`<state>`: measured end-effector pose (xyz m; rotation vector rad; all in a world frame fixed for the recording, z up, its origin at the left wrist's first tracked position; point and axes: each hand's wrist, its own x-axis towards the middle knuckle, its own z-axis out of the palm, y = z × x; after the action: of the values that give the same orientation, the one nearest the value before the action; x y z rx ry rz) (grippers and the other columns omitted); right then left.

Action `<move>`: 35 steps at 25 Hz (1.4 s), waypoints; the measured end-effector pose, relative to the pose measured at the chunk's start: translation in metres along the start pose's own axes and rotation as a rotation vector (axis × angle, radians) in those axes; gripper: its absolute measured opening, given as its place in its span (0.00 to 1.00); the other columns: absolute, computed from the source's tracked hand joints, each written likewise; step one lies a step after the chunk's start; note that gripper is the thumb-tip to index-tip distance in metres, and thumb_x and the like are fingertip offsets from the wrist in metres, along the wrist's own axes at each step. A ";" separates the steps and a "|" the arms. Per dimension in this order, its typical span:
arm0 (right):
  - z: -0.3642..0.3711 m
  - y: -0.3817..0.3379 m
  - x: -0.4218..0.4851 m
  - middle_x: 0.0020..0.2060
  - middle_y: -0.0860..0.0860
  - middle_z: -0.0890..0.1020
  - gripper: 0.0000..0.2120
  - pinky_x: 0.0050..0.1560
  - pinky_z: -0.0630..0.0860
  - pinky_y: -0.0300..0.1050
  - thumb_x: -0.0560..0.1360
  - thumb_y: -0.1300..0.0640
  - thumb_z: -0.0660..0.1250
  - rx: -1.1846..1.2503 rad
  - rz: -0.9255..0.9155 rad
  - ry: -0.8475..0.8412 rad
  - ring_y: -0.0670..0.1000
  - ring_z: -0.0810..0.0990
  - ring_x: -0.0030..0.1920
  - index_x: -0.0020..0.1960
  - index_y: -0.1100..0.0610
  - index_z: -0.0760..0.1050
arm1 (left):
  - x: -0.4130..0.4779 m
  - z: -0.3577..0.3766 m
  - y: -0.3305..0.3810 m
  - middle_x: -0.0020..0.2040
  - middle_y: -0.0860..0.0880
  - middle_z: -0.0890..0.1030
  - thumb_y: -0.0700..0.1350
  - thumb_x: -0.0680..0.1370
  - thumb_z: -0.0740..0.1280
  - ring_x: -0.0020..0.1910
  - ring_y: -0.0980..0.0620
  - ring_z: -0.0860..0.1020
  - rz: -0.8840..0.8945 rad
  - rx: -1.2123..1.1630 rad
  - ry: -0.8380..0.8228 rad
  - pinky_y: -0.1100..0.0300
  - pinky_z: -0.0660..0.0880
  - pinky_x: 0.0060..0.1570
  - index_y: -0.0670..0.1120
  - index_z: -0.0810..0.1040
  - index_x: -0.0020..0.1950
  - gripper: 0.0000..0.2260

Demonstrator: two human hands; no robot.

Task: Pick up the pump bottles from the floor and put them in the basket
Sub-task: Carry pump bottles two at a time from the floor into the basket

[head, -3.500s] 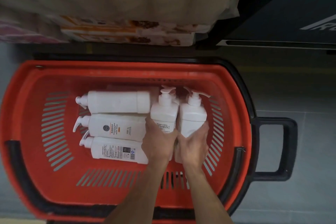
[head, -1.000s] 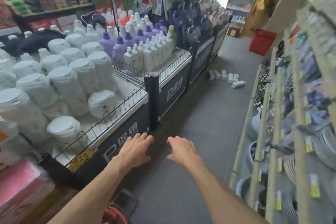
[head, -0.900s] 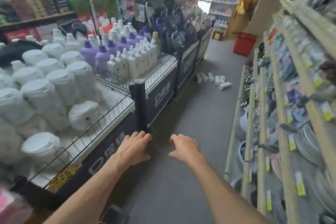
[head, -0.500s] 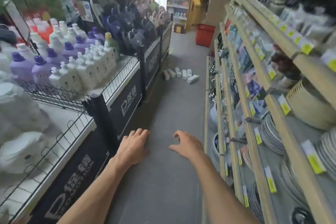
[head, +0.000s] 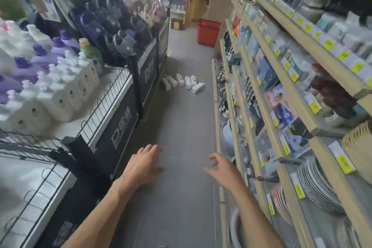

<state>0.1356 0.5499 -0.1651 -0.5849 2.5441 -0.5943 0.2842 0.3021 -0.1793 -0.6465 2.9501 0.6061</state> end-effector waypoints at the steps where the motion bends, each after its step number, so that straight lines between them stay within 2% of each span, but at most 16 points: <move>1: -0.006 0.007 0.014 0.56 0.45 0.80 0.20 0.55 0.76 0.46 0.75 0.45 0.73 0.030 0.019 0.008 0.48 0.79 0.55 0.65 0.47 0.74 | 0.016 -0.007 -0.015 0.64 0.54 0.72 0.61 0.73 0.72 0.63 0.49 0.72 -0.014 -0.006 0.006 0.50 0.74 0.57 0.58 0.66 0.71 0.29; 5: -0.028 0.026 0.071 0.55 0.45 0.81 0.18 0.54 0.76 0.46 0.75 0.48 0.75 0.125 0.087 0.030 0.46 0.80 0.53 0.62 0.46 0.75 | 0.078 -0.032 -0.059 0.64 0.54 0.73 0.61 0.73 0.73 0.64 0.50 0.73 -0.070 -0.001 0.038 0.49 0.74 0.59 0.56 0.68 0.70 0.29; 9: -0.038 0.016 0.158 0.54 0.44 0.80 0.18 0.58 0.78 0.52 0.74 0.48 0.75 0.180 0.073 0.037 0.48 0.80 0.53 0.61 0.45 0.74 | 0.167 -0.044 -0.064 0.65 0.54 0.73 0.61 0.73 0.73 0.64 0.50 0.73 -0.044 0.024 0.031 0.49 0.74 0.60 0.57 0.68 0.70 0.29; 11: -0.046 0.001 0.201 0.54 0.44 0.79 0.18 0.57 0.77 0.49 0.74 0.48 0.75 0.185 0.049 0.036 0.48 0.80 0.54 0.62 0.45 0.73 | 0.207 -0.052 -0.059 0.65 0.54 0.73 0.61 0.73 0.73 0.64 0.50 0.73 -0.022 0.037 0.030 0.49 0.74 0.60 0.57 0.67 0.70 0.29; 15: -0.079 -0.019 0.297 0.54 0.41 0.78 0.21 0.56 0.77 0.48 0.74 0.45 0.73 0.096 0.018 0.042 0.47 0.79 0.55 0.64 0.44 0.73 | 0.305 -0.072 -0.050 0.65 0.54 0.72 0.61 0.74 0.72 0.64 0.50 0.72 -0.005 0.095 0.023 0.50 0.73 0.59 0.57 0.67 0.71 0.29; 19: -0.123 -0.037 0.393 0.58 0.41 0.78 0.22 0.50 0.73 0.45 0.75 0.44 0.72 -0.022 -0.018 0.044 0.47 0.78 0.56 0.66 0.45 0.72 | 0.406 -0.099 -0.048 0.64 0.55 0.72 0.60 0.74 0.72 0.63 0.50 0.71 -0.007 0.141 0.045 0.51 0.71 0.59 0.57 0.66 0.71 0.28; 24: -0.163 -0.060 0.489 0.59 0.44 0.79 0.20 0.55 0.75 0.47 0.75 0.45 0.72 -0.106 -0.037 0.032 0.49 0.78 0.58 0.65 0.46 0.73 | 0.504 -0.118 -0.052 0.65 0.56 0.71 0.60 0.74 0.71 0.64 0.50 0.70 -0.021 0.155 0.022 0.51 0.70 0.61 0.58 0.65 0.71 0.28; 29: -0.187 -0.084 0.574 0.60 0.44 0.78 0.20 0.50 0.71 0.44 0.76 0.45 0.72 -0.125 -0.058 0.033 0.49 0.77 0.59 0.66 0.47 0.73 | 0.598 -0.132 -0.064 0.64 0.55 0.71 0.59 0.74 0.71 0.63 0.50 0.71 0.013 0.155 -0.012 0.51 0.71 0.60 0.58 0.66 0.70 0.27; 35: -0.219 -0.130 0.686 0.60 0.46 0.79 0.21 0.55 0.75 0.47 0.75 0.45 0.72 -0.133 -0.035 0.025 0.50 0.78 0.58 0.66 0.47 0.73 | 0.727 -0.169 -0.093 0.65 0.54 0.72 0.58 0.74 0.72 0.64 0.49 0.71 0.050 0.109 -0.001 0.51 0.71 0.59 0.58 0.65 0.71 0.29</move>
<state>-0.4909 0.1717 -0.1541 -0.6734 2.6164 -0.4497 -0.3349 -0.1249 -0.1599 -0.5641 2.9814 0.4445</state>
